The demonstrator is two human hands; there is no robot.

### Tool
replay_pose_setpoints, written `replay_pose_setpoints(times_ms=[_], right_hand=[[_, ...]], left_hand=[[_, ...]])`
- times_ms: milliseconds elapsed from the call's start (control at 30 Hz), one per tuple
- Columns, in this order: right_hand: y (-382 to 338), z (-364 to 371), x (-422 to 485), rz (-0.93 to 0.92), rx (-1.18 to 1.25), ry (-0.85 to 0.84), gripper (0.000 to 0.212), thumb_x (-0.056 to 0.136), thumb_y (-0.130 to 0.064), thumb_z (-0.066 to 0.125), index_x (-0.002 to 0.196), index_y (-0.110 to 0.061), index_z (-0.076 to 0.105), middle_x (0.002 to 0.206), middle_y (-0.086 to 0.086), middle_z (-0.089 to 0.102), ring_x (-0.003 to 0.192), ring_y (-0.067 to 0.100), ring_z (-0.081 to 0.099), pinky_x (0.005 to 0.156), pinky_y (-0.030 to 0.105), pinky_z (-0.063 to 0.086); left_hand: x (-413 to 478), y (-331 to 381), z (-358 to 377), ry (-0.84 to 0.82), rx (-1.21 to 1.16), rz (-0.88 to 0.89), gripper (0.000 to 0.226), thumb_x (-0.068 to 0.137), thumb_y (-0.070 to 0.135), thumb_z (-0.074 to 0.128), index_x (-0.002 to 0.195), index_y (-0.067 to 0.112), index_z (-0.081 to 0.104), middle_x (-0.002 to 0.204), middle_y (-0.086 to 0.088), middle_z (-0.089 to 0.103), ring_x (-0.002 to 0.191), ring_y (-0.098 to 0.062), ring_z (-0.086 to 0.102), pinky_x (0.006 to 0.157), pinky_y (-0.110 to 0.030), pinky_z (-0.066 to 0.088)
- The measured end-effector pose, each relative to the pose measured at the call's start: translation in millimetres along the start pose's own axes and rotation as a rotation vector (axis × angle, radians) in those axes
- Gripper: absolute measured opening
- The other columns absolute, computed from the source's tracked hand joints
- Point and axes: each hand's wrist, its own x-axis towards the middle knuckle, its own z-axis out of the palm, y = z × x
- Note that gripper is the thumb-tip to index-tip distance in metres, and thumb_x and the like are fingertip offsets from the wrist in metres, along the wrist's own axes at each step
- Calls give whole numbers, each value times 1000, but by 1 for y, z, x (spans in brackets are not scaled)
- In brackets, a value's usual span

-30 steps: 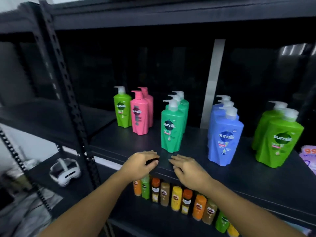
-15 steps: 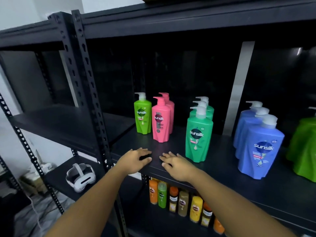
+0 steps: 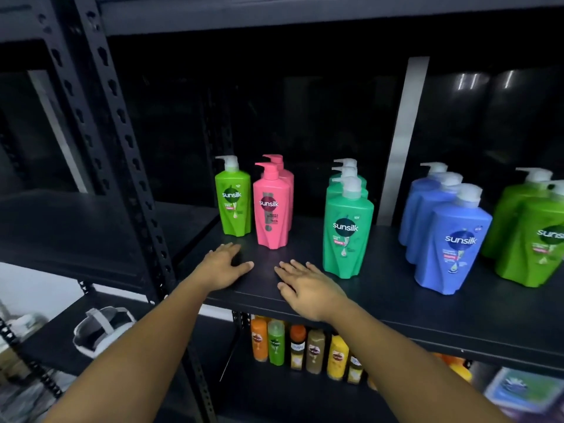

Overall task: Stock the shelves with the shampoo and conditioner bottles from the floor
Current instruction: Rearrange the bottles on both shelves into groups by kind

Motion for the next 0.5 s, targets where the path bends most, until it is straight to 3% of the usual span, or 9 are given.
replay_pose_setpoints(times_ms=[133, 233, 400, 500], right_hand=[[0, 1, -1, 19, 6, 17, 60, 106, -47, 21, 162, -25, 19, 169, -6, 14, 155, 10, 7, 127, 36, 5], [-3, 0, -3, 21, 23, 32, 59, 106, -47, 23, 161, -25, 20, 168, -7, 16, 155, 10, 8, 127, 35, 5], [-4, -3, -5, 28, 22, 38, 58, 107, -46, 24, 161, -25, 22, 168, -7, 16, 155, 9, 8, 127, 34, 4], [-3, -3, -3, 31, 21, 37, 58, 106, -47, 24, 161, -26, 22, 168, -8, 17, 155, 9, 9, 127, 32, 3]], left_hand=[[18, -5, -8, 109, -208, -27, 77, 96, 41, 65, 158, 17, 27, 164, -8, 29, 149, -26, 33, 118, -35, 30], [32, -7, -15, 174, -426, -75, 74, 92, 34, 71, 154, 23, 31, 158, -4, 34, 145, -25, 38, 117, -36, 31], [78, -30, -13, 217, -611, -129, 91, 72, 50, 77, 146, 29, 28, 147, -2, 50, 133, -23, 51, 115, -46, 39], [78, -19, -19, 225, -650, -118, 84, 84, 34, 79, 149, 27, 26, 137, 3, 57, 123, -21, 56, 108, -38, 41]])
